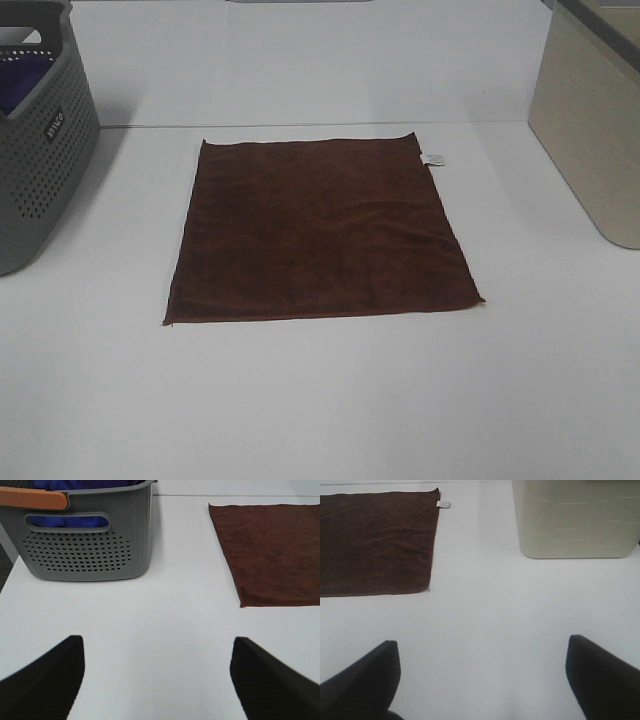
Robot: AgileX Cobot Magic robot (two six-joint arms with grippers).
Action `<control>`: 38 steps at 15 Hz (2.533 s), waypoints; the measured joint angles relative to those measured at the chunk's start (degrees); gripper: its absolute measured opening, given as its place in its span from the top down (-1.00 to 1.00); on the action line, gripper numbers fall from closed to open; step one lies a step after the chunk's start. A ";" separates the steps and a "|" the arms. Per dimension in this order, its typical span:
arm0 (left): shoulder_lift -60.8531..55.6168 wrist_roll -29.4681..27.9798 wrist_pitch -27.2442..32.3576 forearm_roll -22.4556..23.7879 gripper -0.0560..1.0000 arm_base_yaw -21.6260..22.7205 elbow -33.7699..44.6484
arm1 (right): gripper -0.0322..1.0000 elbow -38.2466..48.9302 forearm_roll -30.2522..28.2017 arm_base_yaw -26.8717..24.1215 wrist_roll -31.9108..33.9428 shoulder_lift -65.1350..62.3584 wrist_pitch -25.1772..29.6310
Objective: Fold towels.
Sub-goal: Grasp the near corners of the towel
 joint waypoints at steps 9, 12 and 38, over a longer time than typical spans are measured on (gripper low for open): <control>11.52 0.00 -21.14 -0.29 -0.55 0.00 -1.03 | -0.71 -1.15 0.00 0.00 0.00 5.39 -8.71; 25.44 0.00 -36.21 -3.21 -0.55 0.00 -1.03 | -0.70 -1.09 -0.63 0.11 0.00 16.62 -20.74; 108.92 39.99 -22.86 -63.83 -0.55 0.00 -21.49 | -0.54 -33.86 43.77 -9.51 -31.80 108.29 -8.77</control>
